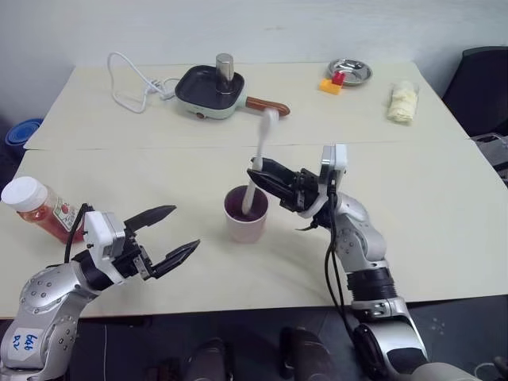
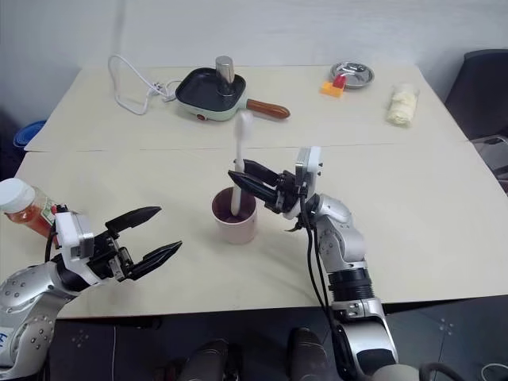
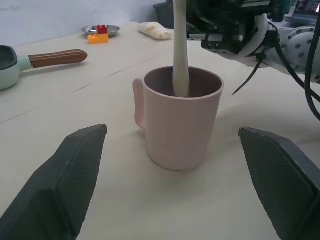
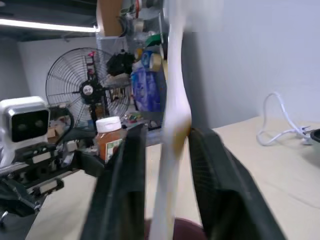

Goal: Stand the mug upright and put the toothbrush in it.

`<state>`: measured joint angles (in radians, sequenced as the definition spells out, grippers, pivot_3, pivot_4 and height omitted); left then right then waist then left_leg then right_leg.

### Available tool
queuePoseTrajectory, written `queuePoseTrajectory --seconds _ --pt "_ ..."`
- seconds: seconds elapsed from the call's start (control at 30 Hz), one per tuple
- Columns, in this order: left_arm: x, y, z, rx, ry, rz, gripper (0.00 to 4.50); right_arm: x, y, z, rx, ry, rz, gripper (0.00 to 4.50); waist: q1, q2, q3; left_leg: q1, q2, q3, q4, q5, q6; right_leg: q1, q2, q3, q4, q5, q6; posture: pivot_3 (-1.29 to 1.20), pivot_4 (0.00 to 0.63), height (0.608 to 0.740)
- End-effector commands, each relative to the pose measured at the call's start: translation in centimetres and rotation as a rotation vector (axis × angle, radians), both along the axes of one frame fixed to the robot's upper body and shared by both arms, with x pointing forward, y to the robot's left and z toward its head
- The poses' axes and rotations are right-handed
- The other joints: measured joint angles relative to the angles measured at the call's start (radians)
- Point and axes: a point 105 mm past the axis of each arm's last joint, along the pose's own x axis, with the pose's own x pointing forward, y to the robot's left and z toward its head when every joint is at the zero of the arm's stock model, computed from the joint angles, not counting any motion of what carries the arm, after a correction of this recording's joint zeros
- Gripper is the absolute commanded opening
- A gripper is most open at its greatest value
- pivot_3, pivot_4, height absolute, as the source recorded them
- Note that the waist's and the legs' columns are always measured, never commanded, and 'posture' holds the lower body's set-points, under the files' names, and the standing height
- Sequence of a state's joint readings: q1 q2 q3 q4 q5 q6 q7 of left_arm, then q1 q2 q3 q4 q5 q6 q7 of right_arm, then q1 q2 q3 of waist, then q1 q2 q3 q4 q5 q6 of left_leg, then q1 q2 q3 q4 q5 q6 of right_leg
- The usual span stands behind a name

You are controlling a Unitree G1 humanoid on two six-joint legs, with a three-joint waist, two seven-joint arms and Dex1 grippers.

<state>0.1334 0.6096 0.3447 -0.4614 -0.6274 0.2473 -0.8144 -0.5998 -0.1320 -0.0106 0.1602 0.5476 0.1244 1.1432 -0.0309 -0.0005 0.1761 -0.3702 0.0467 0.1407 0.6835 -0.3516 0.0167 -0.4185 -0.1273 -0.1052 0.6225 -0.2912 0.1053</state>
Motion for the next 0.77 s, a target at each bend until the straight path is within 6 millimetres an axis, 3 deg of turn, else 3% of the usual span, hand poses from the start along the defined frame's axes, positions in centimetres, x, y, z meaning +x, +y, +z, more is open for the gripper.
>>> queuePoseTrajectory --seconds 0.03,0.2,0.23,0.37,0.53,0.77 --pt "-0.4 -0.2 0.7 0.015 -0.05 0.004 4.5 -1.0 -0.9 0.5 -0.075 -0.114 0.015 2.65 0.0 0.0 0.0 0.0 0.0 0.0 0.0 0.0 0.0 0.0 0.0 0.0 0.0 0.0 0.0 0.0 0.15 0.74" --pt "-0.2 1.5 -1.3 0.098 -0.02 0.083 4.5 -0.5 -6.3 -2.1 -0.251 -0.114 -0.089 4.32 0.005 0.0 0.0 0.0 -0.001 0.0 0.0 -0.001 0.001 0.0 -0.002 0.0 -0.001 0.0 0.0 0.0 0.15 0.74" --pt "-0.1 2.0 -1.6 0.102 -0.012 0.106 4.5 -0.6 -7.1 -2.4 -0.275 -0.119 -0.106 4.47 0.004 0.0 0.0 0.0 -0.002 0.001 0.0 -0.001 0.002 0.0 -0.002 0.0 -0.001 0.0 0.0 0.0 0.15 0.74" --pt "0.1 3.5 -2.1 0.114 -0.017 0.197 4.5 -1.3 -11.2 -3.5 -0.352 -0.032 -0.226 4.47 0.004 0.0 0.0 0.001 0.0 0.001 0.0 -0.001 0.001 0.0 -0.002 0.0 -0.001 0.0 0.0 0.0 0.15 0.74" --pt "-0.7 4.4 -3.0 0.167 -0.012 0.212 4.5 -4.2 -16.1 -6.9 -0.472 -0.053 -0.266 4.47 0.005 -0.001 0.0 0.002 -0.001 0.002 0.0 -0.001 0.002 0.001 -0.002 0.0 -0.002 0.0 0.0 0.0 0.15 0.74" --pt "-1.2 5.0 -3.6 0.257 -0.016 0.21 4.5 -4.2 -18.3 -8.5 -0.503 -0.106 -0.354 4.47 0.001 -0.001 0.001 0.007 0.0 0.004 0.0 -0.002 0.002 0.003 -0.002 0.001 -0.002 0.0 0.0 0.0 0.15 0.74"
